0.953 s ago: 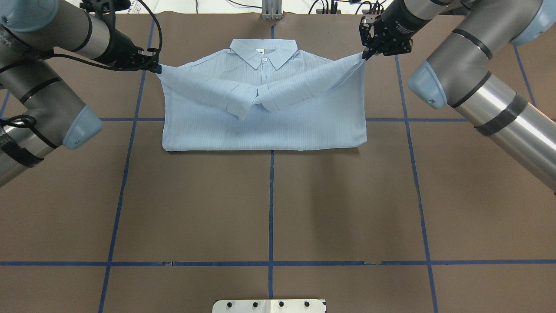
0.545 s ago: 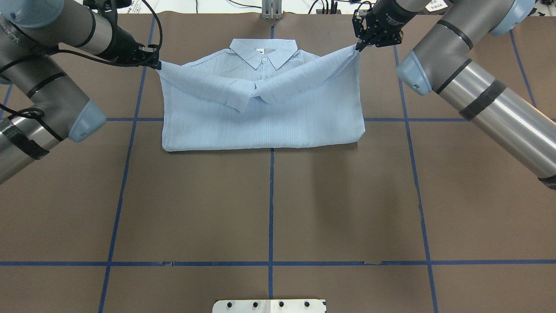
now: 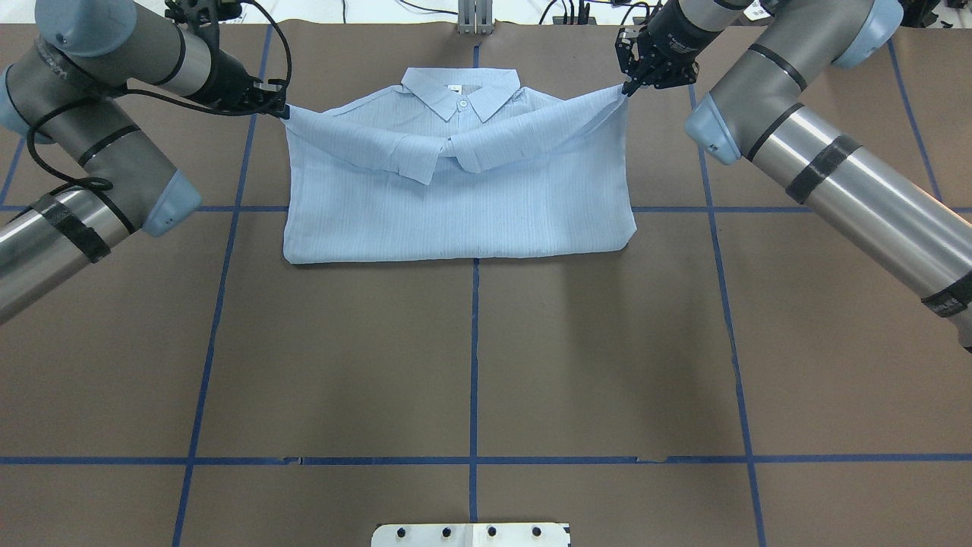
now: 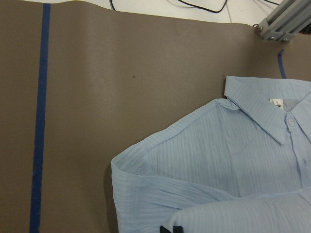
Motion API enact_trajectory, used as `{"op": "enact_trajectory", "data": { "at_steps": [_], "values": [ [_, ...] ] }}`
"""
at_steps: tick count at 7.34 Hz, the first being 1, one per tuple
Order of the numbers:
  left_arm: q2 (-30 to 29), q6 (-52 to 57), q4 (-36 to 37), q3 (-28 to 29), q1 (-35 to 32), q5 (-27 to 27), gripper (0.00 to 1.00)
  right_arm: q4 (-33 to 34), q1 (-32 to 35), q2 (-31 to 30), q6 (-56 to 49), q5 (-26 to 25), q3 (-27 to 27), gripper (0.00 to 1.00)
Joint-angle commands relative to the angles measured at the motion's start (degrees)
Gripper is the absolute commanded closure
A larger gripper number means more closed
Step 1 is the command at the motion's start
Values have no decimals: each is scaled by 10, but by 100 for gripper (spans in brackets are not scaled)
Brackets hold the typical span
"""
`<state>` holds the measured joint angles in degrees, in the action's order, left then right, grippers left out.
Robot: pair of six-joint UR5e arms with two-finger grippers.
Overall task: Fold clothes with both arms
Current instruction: 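Lay the hem down near the collar and open both grippers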
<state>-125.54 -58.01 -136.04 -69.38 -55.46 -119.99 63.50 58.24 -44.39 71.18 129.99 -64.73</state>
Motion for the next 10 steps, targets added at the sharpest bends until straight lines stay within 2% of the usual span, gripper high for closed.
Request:
{"op": "enact_trajectory", "data": {
  "at_steps": [1, 3, 10],
  "values": [
    [-12, 0, -15, 28, 0, 2, 100, -1, -1, 32, -1, 0, 45, 100],
    [-12, 1, -34, 49, 0, 3, 100, -1, -3, 33, -1, -1, 52, 100],
    [-11, 2, -34, 57, 0, 3, 100, -2, -10, 35, -3, -18, 59, 100]
  ]
}}
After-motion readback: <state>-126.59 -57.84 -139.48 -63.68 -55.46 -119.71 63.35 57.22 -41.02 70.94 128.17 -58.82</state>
